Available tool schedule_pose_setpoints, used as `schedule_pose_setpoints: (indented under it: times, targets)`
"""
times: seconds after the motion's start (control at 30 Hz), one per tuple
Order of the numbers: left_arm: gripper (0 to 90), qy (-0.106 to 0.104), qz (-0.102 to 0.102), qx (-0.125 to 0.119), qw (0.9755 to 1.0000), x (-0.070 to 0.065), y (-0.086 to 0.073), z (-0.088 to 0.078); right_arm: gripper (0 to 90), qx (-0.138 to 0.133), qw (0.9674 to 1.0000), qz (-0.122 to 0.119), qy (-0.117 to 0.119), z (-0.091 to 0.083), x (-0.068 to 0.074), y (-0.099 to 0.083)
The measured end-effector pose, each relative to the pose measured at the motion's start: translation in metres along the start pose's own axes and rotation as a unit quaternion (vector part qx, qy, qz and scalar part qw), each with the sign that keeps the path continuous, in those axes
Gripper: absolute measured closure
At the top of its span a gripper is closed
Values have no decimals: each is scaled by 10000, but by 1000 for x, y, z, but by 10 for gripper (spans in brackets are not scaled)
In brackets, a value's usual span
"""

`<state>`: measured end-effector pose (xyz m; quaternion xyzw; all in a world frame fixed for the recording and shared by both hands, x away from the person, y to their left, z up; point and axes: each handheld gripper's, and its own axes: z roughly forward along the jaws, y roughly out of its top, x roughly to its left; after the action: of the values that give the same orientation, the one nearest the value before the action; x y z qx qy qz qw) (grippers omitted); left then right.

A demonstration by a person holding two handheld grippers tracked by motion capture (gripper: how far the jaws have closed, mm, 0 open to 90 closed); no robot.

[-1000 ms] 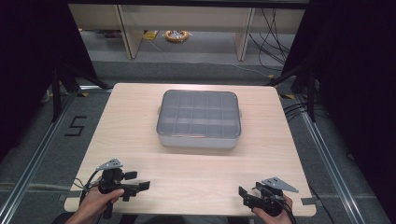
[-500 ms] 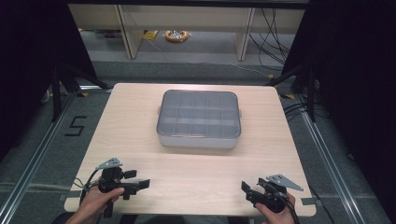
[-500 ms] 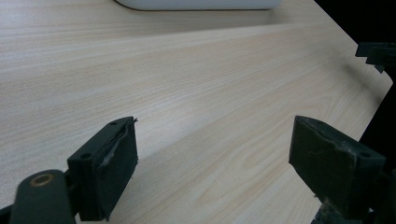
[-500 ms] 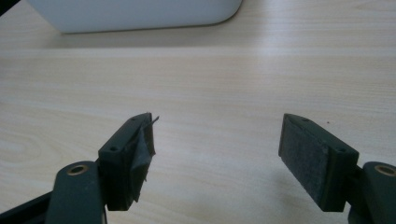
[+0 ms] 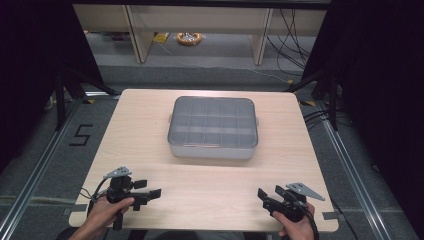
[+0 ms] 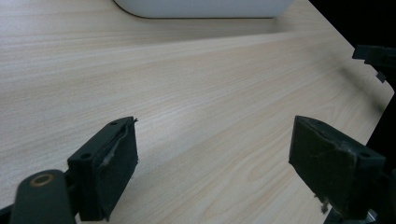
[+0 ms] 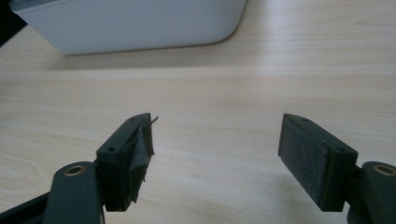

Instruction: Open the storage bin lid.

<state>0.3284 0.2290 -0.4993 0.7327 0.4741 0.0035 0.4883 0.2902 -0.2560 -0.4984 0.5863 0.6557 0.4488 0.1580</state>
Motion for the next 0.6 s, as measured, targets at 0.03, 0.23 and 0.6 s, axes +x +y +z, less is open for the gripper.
schedule_pose_setpoints:
  times: [0.03, 0.23, 0.6]
  targets:
    - [148, -4, 1, 23, 10000, 1, 0, 0, 250, -57, 10000, -46, 36, 0, -1, 1]
    - [148, 41, -143, 24, 9999, 7, 2, 2, 234, 70, 9999, 86, -14, -3, 0, 3]
    - [148, -31, -293, -59, 9995, 11, 24, 9, 239, -53, 9996, 53, 263, 6, -10, 28]
